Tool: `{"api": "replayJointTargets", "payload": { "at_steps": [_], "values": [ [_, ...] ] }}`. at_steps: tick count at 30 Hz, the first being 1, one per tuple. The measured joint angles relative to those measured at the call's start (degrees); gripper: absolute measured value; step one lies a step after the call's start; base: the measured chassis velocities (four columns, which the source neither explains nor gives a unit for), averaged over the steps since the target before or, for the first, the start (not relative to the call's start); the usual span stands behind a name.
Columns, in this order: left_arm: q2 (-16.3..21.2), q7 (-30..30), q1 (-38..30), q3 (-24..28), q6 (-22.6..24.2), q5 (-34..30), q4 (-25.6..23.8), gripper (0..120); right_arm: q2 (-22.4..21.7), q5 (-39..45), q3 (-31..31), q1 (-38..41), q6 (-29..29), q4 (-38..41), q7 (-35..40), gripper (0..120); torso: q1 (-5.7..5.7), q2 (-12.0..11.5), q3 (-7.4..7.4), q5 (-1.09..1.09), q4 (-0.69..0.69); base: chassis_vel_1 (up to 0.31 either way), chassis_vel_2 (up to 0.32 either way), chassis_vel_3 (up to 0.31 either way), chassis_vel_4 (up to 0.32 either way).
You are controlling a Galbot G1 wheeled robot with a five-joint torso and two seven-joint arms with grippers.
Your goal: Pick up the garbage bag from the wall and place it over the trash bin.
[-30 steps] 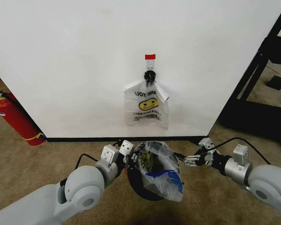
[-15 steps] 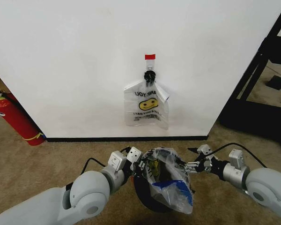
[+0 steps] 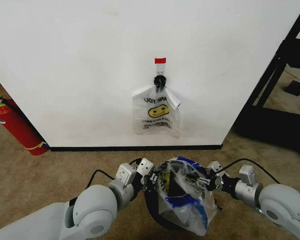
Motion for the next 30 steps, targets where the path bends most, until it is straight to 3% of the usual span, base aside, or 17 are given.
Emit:
{"api": "replayJointTargets", "payload": {
  "at_steps": [8,20,24,26,30],
  "values": [
    [0.51,1.11,0.23,-0.15,-1.1,-0.02,-0.51,5,2.01,0.76,-0.72,-0.27,-1.04,0.64,2.29,0,0.0,0.0,0.0,0.0,0.0,0.0,0.0,0.0,0.0],
    [0.07,1.51,-0.27,0.09,-1.36,0.25,0.44,5,5.09,4.06,-0.15,-1.32,-2.61,2.41,8.49,0,0.0,0.0,0.0,-0.01,0.0,0.0,0.0,0.0,0.0],
    [-0.26,2.17,-0.98,-0.97,-1.02,0.46,1.04,23,8.08,6.05,0.06,-1.65,-4.24,2.82,11.52,0,0.0,0.0,0.0,0.0,0.0,0.0,0.0,0.0,0.0],
    [-0.24,2.32,-1.03,-1.28,-0.97,0.46,1.03,25,8.41,6.13,0.06,-1.7,-4.28,2.83,11.7,0,0.0,0.0,0.0,0.0,0.0,0.0,0.0,0.0,0.0],
    [0.31,3.23,-1.0,-5.12,-0.77,0.12,0.64,43,11.47,6.3,0.07,-2.06,-4.28,2.52,12.95,0,0.0,0.0,0.0,-0.01,-0.01,0.0,0.0,0.0,0.0]
  ]
}}
